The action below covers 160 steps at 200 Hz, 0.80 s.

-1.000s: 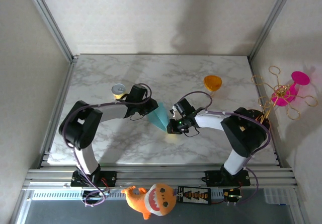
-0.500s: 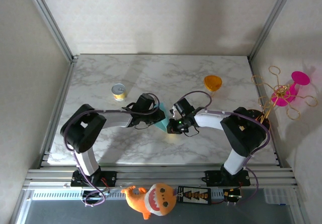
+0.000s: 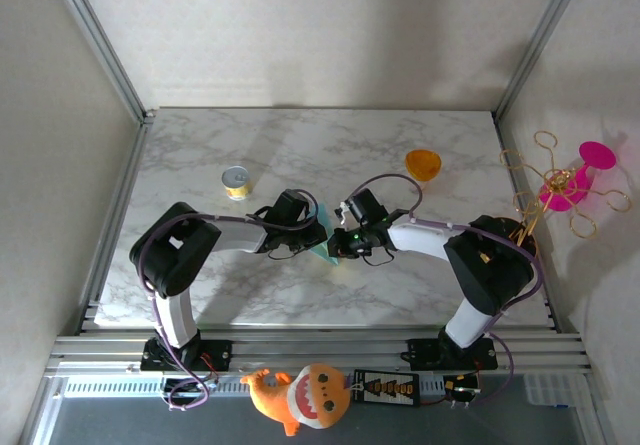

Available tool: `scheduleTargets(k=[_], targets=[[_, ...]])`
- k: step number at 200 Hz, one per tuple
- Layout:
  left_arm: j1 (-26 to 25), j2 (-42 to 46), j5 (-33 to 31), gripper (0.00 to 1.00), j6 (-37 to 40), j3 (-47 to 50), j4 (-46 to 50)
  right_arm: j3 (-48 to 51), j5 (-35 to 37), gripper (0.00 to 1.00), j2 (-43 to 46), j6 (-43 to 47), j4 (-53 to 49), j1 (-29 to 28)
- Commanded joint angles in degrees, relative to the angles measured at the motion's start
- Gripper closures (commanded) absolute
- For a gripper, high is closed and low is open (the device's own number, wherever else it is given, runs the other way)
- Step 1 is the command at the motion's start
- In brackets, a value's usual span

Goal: Fold a paper plane with a square sheet of paper (pick it up from the middle)
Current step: Fourth fold the wing at the center of the table.

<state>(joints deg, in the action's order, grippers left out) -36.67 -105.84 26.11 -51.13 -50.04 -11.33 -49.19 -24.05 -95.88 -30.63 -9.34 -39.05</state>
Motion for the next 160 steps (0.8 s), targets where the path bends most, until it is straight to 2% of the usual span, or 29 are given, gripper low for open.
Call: scheduleTargets(k=[1,91,160], targets=[[-0.2,-0.8,-0.8,0.9,-0.2,-1.1,1.1,-1.5,0.5,0.87,-1.3,-0.3,0.3,-0.5],[0.0,-1.1,-0.9,0.89,1.8,-2.6,2.9,-1.3,6.1,0.88,-6.4,1.3,-4.3,-0.5],[2.8,-3.6,-0.8,0.89,6.1,-2.7,4.1,0.5,11.3,0.88,-8.2,3.6,-9.7,-0.5]])
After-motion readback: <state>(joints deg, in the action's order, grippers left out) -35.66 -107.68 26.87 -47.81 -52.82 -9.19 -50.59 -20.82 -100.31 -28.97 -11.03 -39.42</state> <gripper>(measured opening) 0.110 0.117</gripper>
